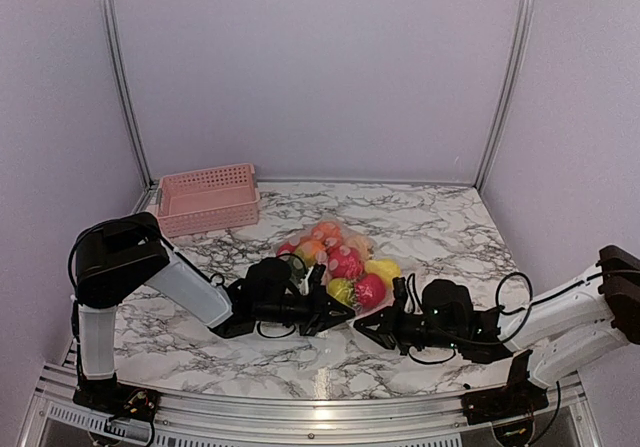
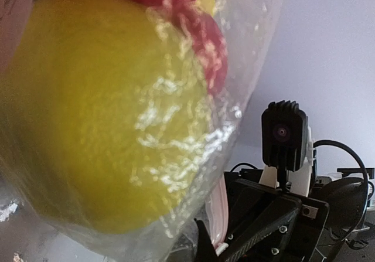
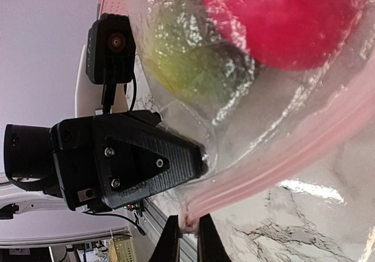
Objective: Open the zip-top bag and remove the fake food
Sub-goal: Unzip the zipper food storage bag at the center of the board.
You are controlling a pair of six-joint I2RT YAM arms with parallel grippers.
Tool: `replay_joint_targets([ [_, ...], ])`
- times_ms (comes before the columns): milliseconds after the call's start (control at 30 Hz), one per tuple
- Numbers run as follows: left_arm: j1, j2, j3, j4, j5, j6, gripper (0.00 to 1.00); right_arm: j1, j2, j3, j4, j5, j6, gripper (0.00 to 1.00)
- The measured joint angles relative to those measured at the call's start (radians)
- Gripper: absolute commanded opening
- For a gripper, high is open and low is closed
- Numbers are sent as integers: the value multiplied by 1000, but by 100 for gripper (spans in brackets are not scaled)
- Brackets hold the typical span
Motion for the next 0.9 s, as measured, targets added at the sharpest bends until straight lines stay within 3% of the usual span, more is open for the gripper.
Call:
replay_joint_targets([
  [500, -13, -43, -49, 16, -5, 11, 0, 0, -103, -103, 59, 64, 80, 0],
  [900, -13, -161, -111, -37, -19, 59, 0, 0, -339, -102, -169, 188, 57, 0],
])
